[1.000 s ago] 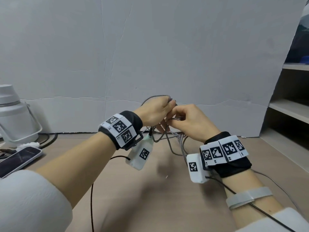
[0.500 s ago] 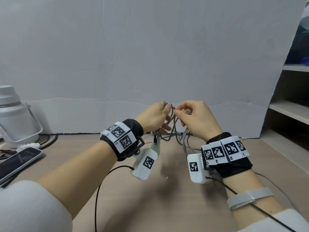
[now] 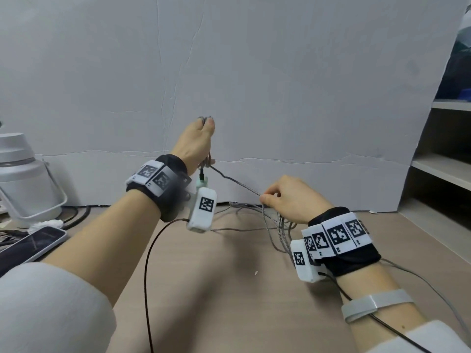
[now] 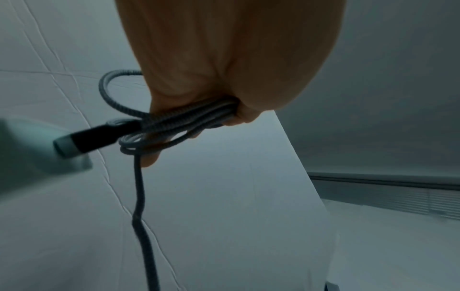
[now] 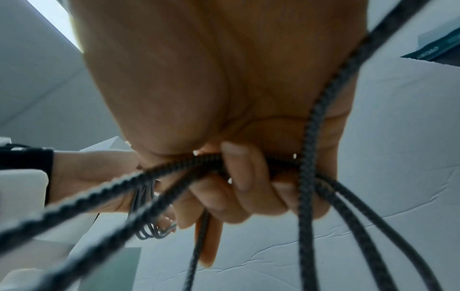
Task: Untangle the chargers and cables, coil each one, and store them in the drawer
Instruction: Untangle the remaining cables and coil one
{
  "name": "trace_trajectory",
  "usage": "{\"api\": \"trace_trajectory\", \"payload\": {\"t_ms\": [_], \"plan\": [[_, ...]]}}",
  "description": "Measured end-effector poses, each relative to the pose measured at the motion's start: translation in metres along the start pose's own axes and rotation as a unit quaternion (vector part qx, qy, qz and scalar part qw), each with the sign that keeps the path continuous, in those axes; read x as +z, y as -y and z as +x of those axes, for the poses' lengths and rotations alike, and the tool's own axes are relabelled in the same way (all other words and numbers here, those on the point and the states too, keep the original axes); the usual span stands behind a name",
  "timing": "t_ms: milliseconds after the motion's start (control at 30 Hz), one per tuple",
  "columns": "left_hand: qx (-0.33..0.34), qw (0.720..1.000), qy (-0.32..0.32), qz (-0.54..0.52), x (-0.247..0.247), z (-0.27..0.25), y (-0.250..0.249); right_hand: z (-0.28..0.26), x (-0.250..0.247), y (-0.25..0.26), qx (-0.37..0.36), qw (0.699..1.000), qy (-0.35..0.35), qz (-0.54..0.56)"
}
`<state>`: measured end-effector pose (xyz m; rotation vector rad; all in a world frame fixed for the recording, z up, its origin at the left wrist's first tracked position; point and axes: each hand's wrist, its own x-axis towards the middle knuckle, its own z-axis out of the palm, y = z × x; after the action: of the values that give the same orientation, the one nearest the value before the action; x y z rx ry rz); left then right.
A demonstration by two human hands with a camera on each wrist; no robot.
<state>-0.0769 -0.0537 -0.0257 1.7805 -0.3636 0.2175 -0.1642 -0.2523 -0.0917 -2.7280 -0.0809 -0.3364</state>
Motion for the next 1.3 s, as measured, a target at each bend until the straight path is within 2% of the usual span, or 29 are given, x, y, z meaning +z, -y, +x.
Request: {"api": "trace_trajectory", "payload": {"t_ms": [133,200,333,467,633,733,867,933,1100,1200,1300], "plan": [[0.01,0.993,0.117,0.014,0.014,-0.026,0.006,-0.002,0.0,0.005,0.024,0.996,-0.086,-0.03],[0.029,0.986,0.166,0.019,0.027,-0.041,0.008,-0.003,0.0,0.01,0.008,0.997,-0.078,-0.007],[0.073,0.974,0.2,0.074,0.048,-0.052,0.012,-0.004,-0.001,0.016,-0.003,0.998,-0.045,0.034],[0.114,0.961,0.215,0.132,0.055,-0.052,0.015,-0.005,-0.008,0.015,-0.01,0.994,-0.053,0.095],[0.167,0.941,0.218,0.199,0.059,-0.047,0.022,-0.007,-0.011,0.012,-0.053,0.988,-0.071,0.126],[0.169,0.93,0.239,0.223,0.057,-0.045,0.021,-0.008,-0.012,0.008,-0.044,0.993,-0.043,0.098],[0.135,0.915,0.279,0.258,0.049,-0.043,0.012,-0.007,-0.008,0.012,0.003,0.998,-0.062,0.025],[0.127,0.912,0.289,0.262,0.041,-0.041,0.003,-0.007,-0.008,0.014,0.0,0.998,-0.062,0.024],[0.16,0.903,0.308,0.254,0.015,-0.033,-0.011,-0.013,-0.016,0.014,-0.085,0.981,-0.005,0.177],[0.201,0.898,0.269,0.285,0.012,-0.028,-0.006,-0.01,-0.014,0.01,-0.115,0.966,-0.023,0.229],[0.234,0.895,0.222,0.308,0.014,-0.024,-0.002,-0.007,-0.011,0.009,-0.111,0.946,-0.048,0.301]]}}
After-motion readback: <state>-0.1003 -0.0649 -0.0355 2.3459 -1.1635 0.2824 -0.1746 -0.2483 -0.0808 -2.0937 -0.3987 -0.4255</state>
